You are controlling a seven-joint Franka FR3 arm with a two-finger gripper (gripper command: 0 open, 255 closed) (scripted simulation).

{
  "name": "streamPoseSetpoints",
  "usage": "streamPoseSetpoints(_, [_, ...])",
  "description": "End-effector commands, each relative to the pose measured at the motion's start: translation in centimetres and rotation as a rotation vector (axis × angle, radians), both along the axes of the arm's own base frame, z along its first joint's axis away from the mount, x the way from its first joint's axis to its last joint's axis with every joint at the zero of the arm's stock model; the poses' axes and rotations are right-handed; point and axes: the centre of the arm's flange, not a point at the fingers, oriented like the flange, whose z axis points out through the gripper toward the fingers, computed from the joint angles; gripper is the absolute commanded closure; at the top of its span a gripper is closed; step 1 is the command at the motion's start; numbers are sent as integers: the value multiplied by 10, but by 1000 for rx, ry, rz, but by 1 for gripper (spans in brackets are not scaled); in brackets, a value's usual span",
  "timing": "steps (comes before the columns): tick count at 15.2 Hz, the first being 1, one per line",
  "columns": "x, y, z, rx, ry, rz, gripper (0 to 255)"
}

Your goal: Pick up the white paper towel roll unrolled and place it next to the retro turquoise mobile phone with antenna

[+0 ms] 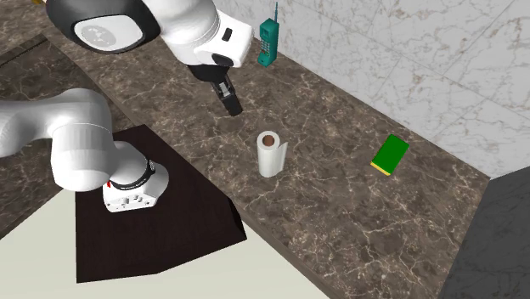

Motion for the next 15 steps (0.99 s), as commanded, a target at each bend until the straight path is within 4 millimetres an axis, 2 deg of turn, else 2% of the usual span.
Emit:
streamPoseSetpoints(1, [5, -15, -18, -8, -13, 11, 0])
streamPoseSetpoints(9, [28, -79, -95, -36, -52, 51, 0])
streamPoseSetpoints(15, [35, -82, -125, -38, -55, 54, 0])
